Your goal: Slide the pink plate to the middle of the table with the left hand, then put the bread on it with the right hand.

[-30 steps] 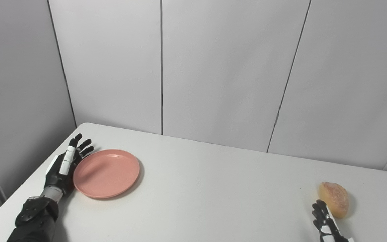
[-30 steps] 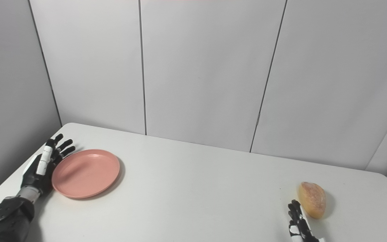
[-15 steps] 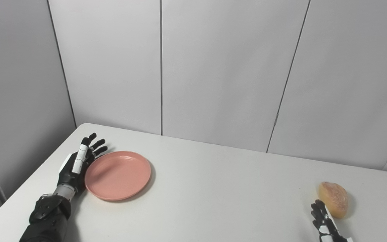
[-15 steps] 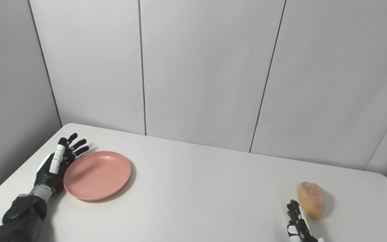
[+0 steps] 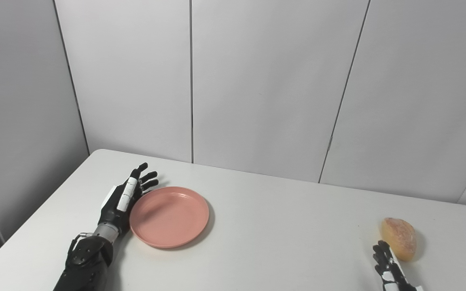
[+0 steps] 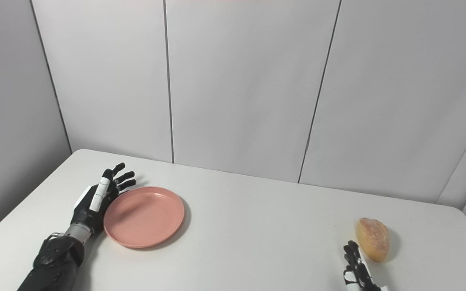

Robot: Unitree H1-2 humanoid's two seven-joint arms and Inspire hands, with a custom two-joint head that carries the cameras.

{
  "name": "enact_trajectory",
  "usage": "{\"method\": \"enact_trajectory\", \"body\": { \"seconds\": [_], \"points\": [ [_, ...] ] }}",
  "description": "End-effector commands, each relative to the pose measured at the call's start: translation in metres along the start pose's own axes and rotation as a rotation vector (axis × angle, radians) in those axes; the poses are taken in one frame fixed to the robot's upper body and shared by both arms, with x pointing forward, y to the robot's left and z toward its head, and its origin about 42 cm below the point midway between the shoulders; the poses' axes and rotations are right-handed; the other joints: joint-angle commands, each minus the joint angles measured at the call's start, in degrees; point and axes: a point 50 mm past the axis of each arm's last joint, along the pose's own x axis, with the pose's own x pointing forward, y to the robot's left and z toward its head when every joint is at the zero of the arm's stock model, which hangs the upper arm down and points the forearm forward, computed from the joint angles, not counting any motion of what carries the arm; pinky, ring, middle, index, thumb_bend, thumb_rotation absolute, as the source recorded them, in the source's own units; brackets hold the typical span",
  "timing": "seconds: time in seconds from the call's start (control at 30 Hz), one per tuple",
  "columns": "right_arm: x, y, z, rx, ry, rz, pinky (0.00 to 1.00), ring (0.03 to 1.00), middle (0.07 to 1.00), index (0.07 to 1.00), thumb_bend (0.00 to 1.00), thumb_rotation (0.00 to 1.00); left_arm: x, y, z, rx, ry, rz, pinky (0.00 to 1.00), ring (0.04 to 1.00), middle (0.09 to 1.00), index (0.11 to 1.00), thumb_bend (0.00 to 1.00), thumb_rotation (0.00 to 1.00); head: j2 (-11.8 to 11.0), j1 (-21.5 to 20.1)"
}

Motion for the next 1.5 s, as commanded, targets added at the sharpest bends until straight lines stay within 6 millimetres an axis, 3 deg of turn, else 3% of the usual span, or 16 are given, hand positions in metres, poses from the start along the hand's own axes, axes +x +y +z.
{"method": "enact_trajectory", "body": {
  "seconds": [0.0, 0.27, 0.37, 0.6, 1.07, 1.47],
  "points": [
    [-0.017, 0.003, -0.018, 0.021, 0.083, -0.006, 1.0, 0.979, 0.96, 0.973, 0.82, 0.98, -0.01, -0.016, -0.019, -0.013, 0.038, -0.001, 0.77, 0.836, 0.856, 0.924, 1.0, 0.88, 0.1, 0.1],
    [-0.016, 0.005, -0.018, 0.023, 0.09, -0.006, 1.0, 0.974, 0.958, 0.969, 0.83, 0.98, -0.014, -0.038, -0.028, -0.022, 0.039, 0.0, 0.8, 0.842, 0.867, 0.922, 1.0, 0.91, 0.1, -0.3],
    [-0.016, 0.005, -0.018, 0.02, 0.091, -0.003, 1.0, 0.972, 0.959, 0.972, 0.83, 0.98, -0.017, -0.044, -0.031, -0.037, 0.043, -0.006, 0.86, 0.862, 0.876, 0.946, 1.0, 0.91, 0.1, -0.4],
    [-0.014, 0.007, -0.018, 0.014, 0.089, 0.004, 1.0, 0.966, 0.958, 0.969, 0.83, 0.98, -0.02, -0.055, -0.042, -0.004, 0.068, 0.012, 0.77, 0.851, 0.877, 0.924, 1.0, 0.89, 0.3, -1.0],
    [-0.013, 0.023, -0.01, -0.003, 0.07, 0.008, 1.0, 0.946, 0.952, 0.966, 0.81, 1.0, -0.026, -0.077, -0.044, 0.009, 0.063, 0.031, 0.75, 0.858, 0.904, 0.943, 1.0, 0.88, 2.1, -6.5],
    [-0.011, 0.036, -0.001, 0.003, 0.064, 0.008, 1.0, 0.954, 0.956, 0.97, 0.83, 1.0, -0.04, -0.126, -0.039, 0.023, 0.044, -0.068, 0.79, 0.91, 0.944, 0.965, 0.99, 0.89, 3.3, -9.7]
  ]
}}
